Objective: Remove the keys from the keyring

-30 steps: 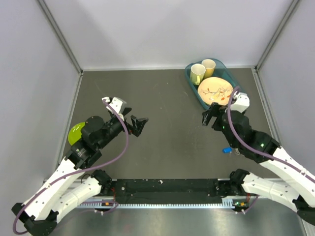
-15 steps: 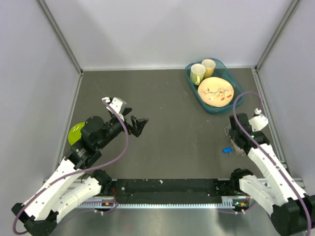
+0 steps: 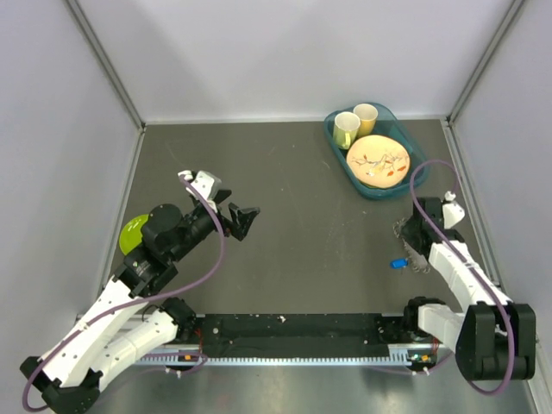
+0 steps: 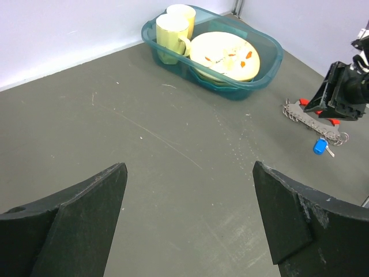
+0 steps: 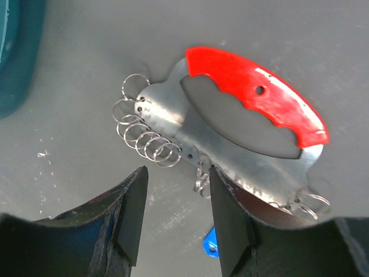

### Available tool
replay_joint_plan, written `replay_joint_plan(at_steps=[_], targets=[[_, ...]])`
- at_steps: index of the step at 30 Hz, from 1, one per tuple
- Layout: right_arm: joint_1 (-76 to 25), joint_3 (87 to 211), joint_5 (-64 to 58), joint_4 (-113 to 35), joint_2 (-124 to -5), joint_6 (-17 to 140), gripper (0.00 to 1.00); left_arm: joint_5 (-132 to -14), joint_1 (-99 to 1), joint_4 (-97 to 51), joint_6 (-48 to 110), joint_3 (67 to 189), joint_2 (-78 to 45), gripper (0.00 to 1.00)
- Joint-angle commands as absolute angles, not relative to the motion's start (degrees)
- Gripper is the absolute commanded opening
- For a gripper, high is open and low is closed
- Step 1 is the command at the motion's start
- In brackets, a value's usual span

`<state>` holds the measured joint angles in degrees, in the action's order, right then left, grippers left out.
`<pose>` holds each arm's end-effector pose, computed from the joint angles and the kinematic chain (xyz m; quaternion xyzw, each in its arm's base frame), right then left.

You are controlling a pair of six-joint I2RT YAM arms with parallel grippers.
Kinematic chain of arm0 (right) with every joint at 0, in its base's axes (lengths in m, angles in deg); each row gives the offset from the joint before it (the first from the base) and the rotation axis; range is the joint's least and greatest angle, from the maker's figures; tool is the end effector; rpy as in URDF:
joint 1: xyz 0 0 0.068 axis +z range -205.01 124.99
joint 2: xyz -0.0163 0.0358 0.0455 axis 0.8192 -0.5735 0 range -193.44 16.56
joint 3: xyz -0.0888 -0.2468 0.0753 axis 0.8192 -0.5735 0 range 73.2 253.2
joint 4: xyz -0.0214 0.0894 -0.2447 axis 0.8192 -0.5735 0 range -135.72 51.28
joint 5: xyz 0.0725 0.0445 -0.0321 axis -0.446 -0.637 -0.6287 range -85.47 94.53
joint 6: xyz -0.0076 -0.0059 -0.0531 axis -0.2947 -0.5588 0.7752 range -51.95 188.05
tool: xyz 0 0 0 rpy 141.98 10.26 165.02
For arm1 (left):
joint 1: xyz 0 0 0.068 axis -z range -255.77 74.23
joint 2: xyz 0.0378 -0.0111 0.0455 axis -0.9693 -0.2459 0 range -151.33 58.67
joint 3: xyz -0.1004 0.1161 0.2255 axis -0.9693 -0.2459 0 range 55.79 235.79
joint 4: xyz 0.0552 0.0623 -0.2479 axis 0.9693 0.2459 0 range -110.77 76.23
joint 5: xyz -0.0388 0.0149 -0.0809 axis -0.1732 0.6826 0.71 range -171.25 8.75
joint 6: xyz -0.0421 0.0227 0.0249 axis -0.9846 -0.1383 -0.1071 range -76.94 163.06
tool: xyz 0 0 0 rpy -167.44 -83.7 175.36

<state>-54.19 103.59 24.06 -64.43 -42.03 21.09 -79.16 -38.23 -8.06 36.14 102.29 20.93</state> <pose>0.1901 -0.0092 0.1890 0.4155 0.8415 -0.0239 0.3444 0.1211 -0.0947 0.3643 0.2050 0.7018 -0.2704 0.6264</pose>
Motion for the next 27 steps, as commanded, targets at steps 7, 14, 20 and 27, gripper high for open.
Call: replay_joint_plan(at_steps=[7, 14, 20, 27], targets=[[-54.83, 105.63, 20.53, -57.7, -50.67, 20.5, 0.43, -80.28, -38.06, -9.08, 36.73, 103.7, 21.84, 0.95], [-54.83, 106.42, 22.11, -59.37, -51.02, 19.36, 0.43, -80.11, -38.06, -9.43, 37.08, 103.69, 21.49, 0.95], [-54.83, 106.77, 22.11, -61.21, -51.2, 18.22, 0.41, -80.37, -38.15, -9.35, 37.17, 103.61, 21.75, 0.95], [-54.83, 106.86, 24.13, -63.15, -52.17, 15.49, 0.41, -79.93, -38.15, -9.35, 37.08, 103.69, 21.49, 0.94]])
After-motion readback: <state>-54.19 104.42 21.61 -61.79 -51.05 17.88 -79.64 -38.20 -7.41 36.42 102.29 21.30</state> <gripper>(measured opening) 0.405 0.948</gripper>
